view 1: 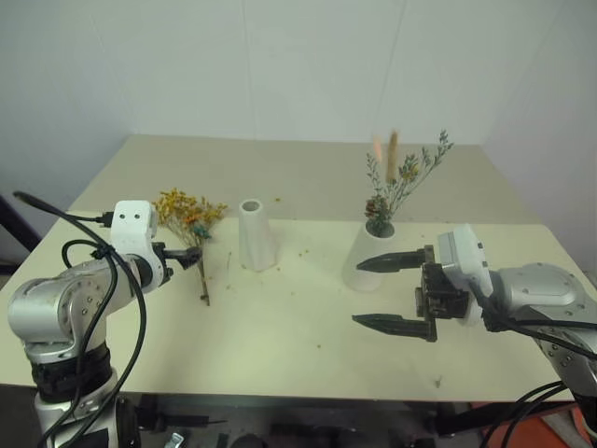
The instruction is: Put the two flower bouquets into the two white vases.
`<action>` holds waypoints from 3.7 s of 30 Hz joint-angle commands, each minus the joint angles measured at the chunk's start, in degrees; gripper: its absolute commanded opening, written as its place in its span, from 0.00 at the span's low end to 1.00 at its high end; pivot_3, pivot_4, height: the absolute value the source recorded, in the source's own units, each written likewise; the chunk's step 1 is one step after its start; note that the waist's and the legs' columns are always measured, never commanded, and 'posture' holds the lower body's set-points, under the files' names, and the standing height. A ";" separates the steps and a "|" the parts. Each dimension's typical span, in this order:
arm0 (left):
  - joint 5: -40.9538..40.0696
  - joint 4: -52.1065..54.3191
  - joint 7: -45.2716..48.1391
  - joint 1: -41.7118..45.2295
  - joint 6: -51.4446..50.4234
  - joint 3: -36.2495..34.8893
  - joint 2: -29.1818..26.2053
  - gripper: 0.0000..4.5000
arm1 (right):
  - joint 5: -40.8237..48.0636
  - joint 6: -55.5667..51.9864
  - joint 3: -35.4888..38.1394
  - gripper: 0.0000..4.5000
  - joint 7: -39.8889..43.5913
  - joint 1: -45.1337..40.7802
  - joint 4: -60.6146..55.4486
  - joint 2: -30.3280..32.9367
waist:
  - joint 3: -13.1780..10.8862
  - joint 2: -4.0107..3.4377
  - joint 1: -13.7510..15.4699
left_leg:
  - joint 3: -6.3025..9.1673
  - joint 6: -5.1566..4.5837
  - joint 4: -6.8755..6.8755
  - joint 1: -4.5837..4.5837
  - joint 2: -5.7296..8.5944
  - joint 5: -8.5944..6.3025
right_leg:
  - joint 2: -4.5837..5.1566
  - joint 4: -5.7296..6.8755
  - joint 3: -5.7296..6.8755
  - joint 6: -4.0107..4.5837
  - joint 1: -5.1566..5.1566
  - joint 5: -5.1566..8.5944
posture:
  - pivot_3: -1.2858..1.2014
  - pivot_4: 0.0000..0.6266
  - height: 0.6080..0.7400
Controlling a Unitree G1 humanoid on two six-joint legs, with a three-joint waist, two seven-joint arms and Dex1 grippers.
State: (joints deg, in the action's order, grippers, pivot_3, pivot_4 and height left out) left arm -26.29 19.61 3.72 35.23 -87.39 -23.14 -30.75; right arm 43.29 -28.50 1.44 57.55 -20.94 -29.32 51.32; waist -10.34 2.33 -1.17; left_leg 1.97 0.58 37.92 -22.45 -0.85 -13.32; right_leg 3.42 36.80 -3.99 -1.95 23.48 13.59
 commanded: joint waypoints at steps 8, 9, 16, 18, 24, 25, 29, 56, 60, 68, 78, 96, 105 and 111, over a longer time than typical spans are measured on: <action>9.11 -15.45 -3.49 7.20 6.49 4.23 2.83 1.00 | -1.72 -1.77 0.83 0.98 -1.81 0.74 -2.28 -0.46 | 0.00 0.00 0.40 | 0.03 0.00 0.00 0.04 0.02 0.00 | 0.00 0.01 0.03 0.00 -0.06 -0.01 | 0.52 0.24 1.00; 9.65 -17.37 -3.14 7.83 8.33 5.17 3.11 1.00 | -1.77 -1.92 1.06 0.98 -2.20 1.01 -2.56 -0.57 | 0.00 0.00 0.46 | 0.03 0.00 0.00 0.03 0.03 0.00 | 0.01 0.01 0.03 0.00 -0.05 -0.01 | 0.52 0.24 1.00; 11.58 -30.71 0.69 13.51 18.76 9.67 3.77 1.00 | -1.46 -2.91 2.22 0.98 -4.68 2.68 -4.33 -0.64 | 0.00 0.01 0.42 | 0.05 0.01 0.00 0.01 0.05 0.00 | 0.03 0.00 0.04 -0.01 -0.05 -0.02 | 0.52 0.24 1.00; 11.74 -35.02 1.66 14.97 21.39 9.80 3.99 1.00 | -1.86 -3.17 2.29 0.98 -5.90 3.14 -4.80 -0.75 | 0.00 0.01 0.30 | 0.04 0.01 0.00 0.00 0.06 0.00 | 0.04 -0.01 0.03 -0.01 -0.05 -0.02 | 0.52 0.24 1.00; 12.81 -47.33 -1.25 19.02 26.01 7.59 5.80 1.00 | -2.50 -4.58 2.86 0.98 -9.79 4.12 -6.33 -0.96 | 0.00 0.01 0.31 | 0.04 0.00 0.00 0.00 0.06 0.01 | 0.03 0.02 0.03 -0.02 -0.04 -0.03 | 0.52 0.24 1.00; 12.84 -48.63 -1.34 19.41 26.48 7.36 5.94 0.96 | -2.54 -4.76 3.01 0.99 -10.12 4.27 -6.54 -0.93 | 0.00 0.01 0.29 | 0.04 0.00 0.00 0.00 0.07 0.01 | 0.04 0.01 0.03 -0.02 -0.04 -0.03 | 0.52 0.24 1.00; 13.71 -50.05 -0.96 19.75 27.42 9.03 6.70 0.73 | -2.62 -5.22 3.41 1.00 -11.27 4.80 -7.04 -0.93 | 0.00 0.01 0.36 | 0.05 0.00 0.00 -0.09 0.08 0.01 | 0.05 0.00 0.04 -0.03 0.03 -0.03 | 0.52 0.24 1.00; 10.89 -24.37 4.00 15.86 37.21 2.64 0.09 0.01 | -3.66 -5.05 3.89 1.00 -11.99 5.11 -7.44 -2.02 | 0.01 0.03 0.25 | 0.06 0.16 0.01 -0.66 0.06 0.10 | 0.05 0.25 -0.01 0.00 0.75 -0.07 | 0.52 0.24 1.00; 6.43 -27.72 8.06 18.04 52.77 -3.74 1.09 0.01 | -4.95 -4.04 3.31 1.00 -13.49 6.07 -8.05 -3.52 | 0.01 0.03 0.46 | 0.05 0.16 0.02 -0.60 0.06 0.11 | 0.05 0.25 0.01 0.00 0.69 -0.08 | 0.52 0.24 1.00; -0.27 -52.04 27.40 26.46 83.86 -6.35 6.26 0.01 | -7.25 -3.32 1.96 1.00 -16.96 7.87 -10.58 -8.22 | 0.06 0.09 1.05 | 0.04 0.18 0.09 -0.62 0.10 0.12 | 0.07 0.22 0.07 0.01 0.62 -0.08 | 0.52 0.24 1.00; -12.46 -79.37 53.97 38.24 88.45 -12.45 7.96 0.01 | -12.36 -0.75 2.16 1.00 -21.08 12.86 -15.11 -11.64 | 0.06 0.10 -0.20 | 0.06 0.16 0.17 -0.74 0.10 0.12 | 0.02 0.21 0.09 -0.01 0.68 -0.09 | 0.52 0.24 1.00; -5.91 -89.37 61.39 41.54 88.67 -7.80 8.85 0.01 | -20.46 -0.16 -1.19 1.00 -27.47 18.38 -18.63 -16.64 | 0.07 0.11 -0.74 | 0.10 0.16 0.19 -0.72 0.10 0.12 | 0.00 0.27 0.09 -0.03 0.67 -0.08 | 0.52 0.24 1.00; -4.74 -88.62 61.68 39.14 89.08 -7.66 8.46 0.01 | -21.03 0.16 -0.87 1.00 -26.36 17.68 -17.22 -16.33 | 0.07 0.11 -1.09 | 0.10 0.16 0.20 -0.71 0.10 0.12 | 0.00 0.29 0.08 -0.03 0.67 -0.08 | 0.52 0.24 1.00; -4.48 -88.06 61.81 37.34 89.36 -7.43 8.70 0.01 | -21.61 0.35 -1.27 1.00 -26.15 17.18 -16.68 -16.78 | 0.07 0.11 -1.06 | 0.11 0.16 0.21 -0.70 0.10 0.13 | 0.00 0.30 0.09 -0.03 0.66 -0.08 | 0.52 0.24 1.00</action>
State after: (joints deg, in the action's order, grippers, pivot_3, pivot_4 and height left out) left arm -30.87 -70.18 64.95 72.43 1.09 -30.99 -21.76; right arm 21.75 -30.02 0.11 31.31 -3.25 -45.01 34.83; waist -10.27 2.43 -2.23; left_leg 2.09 0.74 38.13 -23.15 -0.75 -13.19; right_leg 3.42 37.10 -3.90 -1.98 24.13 13.51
